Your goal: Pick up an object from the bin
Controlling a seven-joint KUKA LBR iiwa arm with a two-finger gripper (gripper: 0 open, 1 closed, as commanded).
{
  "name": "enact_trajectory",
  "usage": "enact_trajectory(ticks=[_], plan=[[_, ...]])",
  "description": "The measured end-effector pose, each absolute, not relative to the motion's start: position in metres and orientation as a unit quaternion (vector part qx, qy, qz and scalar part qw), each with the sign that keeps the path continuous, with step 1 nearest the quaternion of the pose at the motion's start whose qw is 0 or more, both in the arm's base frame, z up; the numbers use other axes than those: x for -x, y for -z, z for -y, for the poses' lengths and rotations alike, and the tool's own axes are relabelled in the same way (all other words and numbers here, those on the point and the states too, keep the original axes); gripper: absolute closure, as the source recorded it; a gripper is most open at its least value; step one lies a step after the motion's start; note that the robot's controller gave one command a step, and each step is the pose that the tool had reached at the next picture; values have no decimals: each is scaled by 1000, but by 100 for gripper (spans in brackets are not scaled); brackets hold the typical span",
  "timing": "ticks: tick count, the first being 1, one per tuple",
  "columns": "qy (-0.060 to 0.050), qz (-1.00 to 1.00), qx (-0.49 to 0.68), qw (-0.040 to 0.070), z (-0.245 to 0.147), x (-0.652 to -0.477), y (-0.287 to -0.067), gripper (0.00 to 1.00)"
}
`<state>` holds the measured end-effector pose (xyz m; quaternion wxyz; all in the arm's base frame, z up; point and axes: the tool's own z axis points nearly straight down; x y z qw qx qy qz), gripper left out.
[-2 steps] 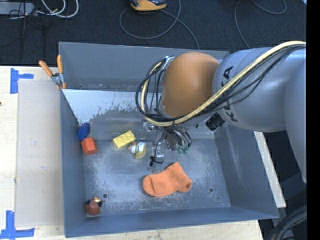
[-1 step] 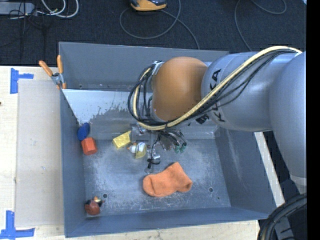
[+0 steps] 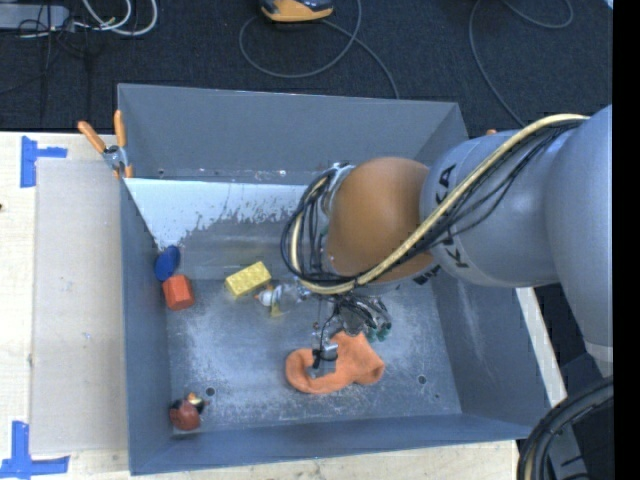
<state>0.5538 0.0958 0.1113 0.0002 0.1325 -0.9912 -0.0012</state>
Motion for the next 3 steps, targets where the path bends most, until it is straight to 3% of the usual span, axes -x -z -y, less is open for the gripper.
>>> enact_trajectory(ticks=[1,2,3], plan=[[0,989,-146,5,-75,-534,-97,0],[2,978,-211,2,-65,-530,-72,100],[2,978,-210,2,-65,-530,-72,100]])
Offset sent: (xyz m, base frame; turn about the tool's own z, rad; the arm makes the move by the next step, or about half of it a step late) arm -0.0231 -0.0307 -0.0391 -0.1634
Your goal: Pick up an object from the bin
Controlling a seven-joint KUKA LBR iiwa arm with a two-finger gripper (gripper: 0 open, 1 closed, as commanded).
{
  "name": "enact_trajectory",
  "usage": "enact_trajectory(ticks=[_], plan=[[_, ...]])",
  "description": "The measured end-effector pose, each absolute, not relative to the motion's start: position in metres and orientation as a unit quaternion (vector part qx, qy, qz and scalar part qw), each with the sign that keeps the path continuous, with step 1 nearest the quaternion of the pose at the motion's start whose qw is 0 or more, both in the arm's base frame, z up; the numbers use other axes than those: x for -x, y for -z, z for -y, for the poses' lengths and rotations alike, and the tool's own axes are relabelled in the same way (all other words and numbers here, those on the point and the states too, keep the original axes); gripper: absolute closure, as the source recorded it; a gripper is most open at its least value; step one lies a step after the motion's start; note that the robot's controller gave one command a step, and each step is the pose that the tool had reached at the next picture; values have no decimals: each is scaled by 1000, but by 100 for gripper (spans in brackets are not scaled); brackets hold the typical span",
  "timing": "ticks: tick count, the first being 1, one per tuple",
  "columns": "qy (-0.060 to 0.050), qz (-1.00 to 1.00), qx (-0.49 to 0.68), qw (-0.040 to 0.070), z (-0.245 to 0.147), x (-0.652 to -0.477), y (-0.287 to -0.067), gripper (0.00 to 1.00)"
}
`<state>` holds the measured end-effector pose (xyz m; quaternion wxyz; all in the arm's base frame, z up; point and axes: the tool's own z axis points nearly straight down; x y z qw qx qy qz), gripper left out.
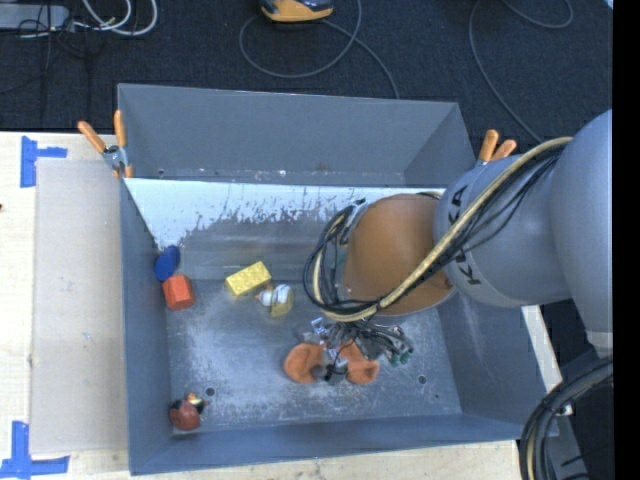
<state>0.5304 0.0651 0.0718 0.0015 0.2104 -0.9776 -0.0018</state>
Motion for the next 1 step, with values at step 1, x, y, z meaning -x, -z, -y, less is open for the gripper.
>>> enact_trajectory(ticks=[1], plan=[[2,966,-260,1,-84,-577,-198,100]])
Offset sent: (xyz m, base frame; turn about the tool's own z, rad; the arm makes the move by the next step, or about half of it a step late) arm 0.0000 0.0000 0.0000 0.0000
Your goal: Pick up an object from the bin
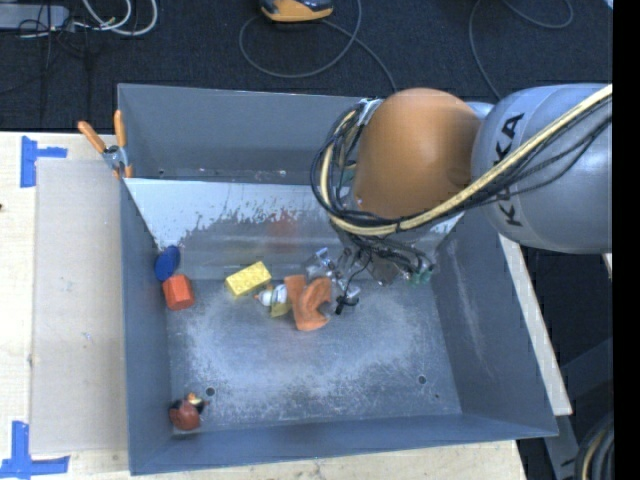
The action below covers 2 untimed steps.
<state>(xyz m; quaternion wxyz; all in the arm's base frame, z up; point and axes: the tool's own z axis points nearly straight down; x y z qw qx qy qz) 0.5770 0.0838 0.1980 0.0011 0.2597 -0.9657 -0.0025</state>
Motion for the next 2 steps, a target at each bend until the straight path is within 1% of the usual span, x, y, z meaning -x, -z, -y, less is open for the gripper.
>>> enact_trajectory(ticks=[1,2], plan=[[2,966,-259,1,-83,-577,-198,100],[3,967,-256,0,-85,-571,-314,100]])
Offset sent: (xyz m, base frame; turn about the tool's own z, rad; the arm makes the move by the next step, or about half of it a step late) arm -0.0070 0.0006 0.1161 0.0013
